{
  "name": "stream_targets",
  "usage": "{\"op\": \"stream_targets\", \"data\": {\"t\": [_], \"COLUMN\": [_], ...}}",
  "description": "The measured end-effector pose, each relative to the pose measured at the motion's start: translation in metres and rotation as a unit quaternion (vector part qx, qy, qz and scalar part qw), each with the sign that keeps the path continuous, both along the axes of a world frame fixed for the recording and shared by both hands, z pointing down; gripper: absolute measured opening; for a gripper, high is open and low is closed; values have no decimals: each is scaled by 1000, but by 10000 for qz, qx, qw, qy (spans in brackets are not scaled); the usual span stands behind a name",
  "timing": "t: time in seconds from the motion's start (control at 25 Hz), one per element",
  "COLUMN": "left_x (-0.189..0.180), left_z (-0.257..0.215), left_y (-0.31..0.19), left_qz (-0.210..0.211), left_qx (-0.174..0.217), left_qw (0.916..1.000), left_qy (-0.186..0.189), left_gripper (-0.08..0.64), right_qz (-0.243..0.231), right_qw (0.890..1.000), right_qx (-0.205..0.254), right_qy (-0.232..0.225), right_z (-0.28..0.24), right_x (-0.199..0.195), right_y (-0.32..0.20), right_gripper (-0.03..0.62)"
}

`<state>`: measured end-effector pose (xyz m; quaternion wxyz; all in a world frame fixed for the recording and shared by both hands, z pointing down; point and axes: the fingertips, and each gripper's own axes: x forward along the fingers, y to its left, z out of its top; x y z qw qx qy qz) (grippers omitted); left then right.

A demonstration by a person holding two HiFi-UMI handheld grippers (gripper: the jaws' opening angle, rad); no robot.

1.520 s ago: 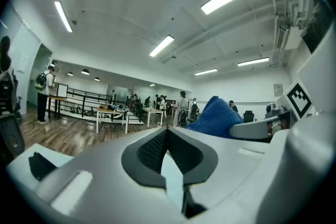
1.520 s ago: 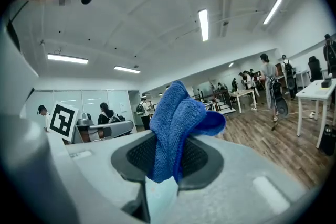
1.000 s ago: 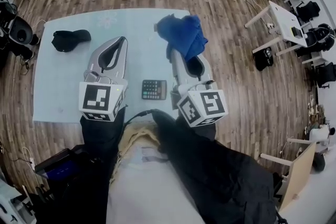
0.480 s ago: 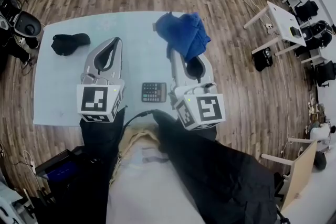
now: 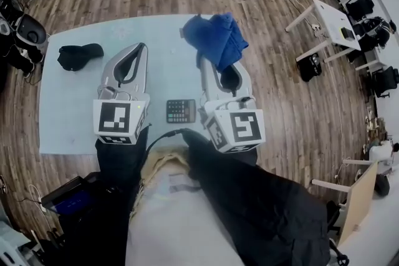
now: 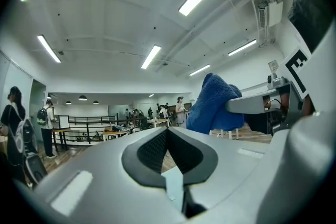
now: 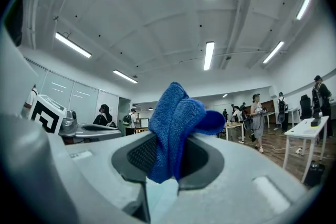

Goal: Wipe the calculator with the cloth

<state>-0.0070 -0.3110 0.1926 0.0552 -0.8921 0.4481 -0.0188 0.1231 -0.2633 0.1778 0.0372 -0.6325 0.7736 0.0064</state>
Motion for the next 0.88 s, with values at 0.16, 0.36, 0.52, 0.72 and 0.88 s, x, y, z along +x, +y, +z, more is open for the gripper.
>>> {"op": "stream_targets", "data": {"t": [0.16,0.36,0.52,0.72,0.88], "left_x": [5,9,11,11,10], "left_z": [-5,-2,1,7,7], "left_y": [1,1,1,-2,-3], "left_qz": [49,82,120,97,72], "left_qx": [154,178,103,-9,-130], "left_qw": [9998,9996,9995,9995,9995], "left_qy": [-98,-222,-258,-302,-269], "left_gripper": [-2,-2,-2,-2,-2], "right_qz": [19,65,66,34,-43], "right_qw": [10000,9999,9998,9998,9997], "right_qx": [3,-91,-161,-189,-232], "right_qy": [42,-2,-27,-12,-32], "right_z": [-3,0,3,3,7], "right_x": [2,5,7,7,5], "right_y": [1,0,-1,-3,-6], "right_gripper": [97,97,95,97,95]}}
